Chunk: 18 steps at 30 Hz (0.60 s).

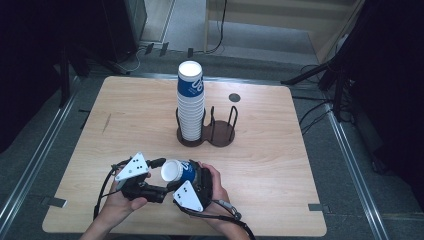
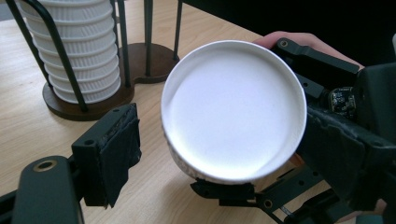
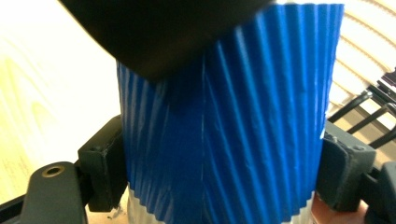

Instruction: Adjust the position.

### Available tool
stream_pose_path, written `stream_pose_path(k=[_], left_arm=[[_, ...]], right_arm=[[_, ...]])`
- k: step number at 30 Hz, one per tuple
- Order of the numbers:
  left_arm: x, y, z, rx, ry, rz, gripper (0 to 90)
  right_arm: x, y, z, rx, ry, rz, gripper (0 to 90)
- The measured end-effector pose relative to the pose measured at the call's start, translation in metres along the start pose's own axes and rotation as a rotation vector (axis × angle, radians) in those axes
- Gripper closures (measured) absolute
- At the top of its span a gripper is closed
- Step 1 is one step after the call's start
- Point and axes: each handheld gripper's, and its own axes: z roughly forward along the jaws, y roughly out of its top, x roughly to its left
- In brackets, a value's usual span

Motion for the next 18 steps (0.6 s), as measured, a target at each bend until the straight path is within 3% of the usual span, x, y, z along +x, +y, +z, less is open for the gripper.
stream_pose_path(k=[11, 18], left_arm=[[-0.0016, 0.0000, 0.0010, 0.023, -0.016, 0.008, 16.2], [-0.0005, -0.0007, 0.0008, 0.035, -0.007, 0.004, 24.5]], right_arm=[[0.0057, 0.0005, -0.0003, -0.005, 0.019, -0.037, 18.6], [0.0066, 0.0007, 0.0001, -0.009, 0.019, -0.047, 18.6]])
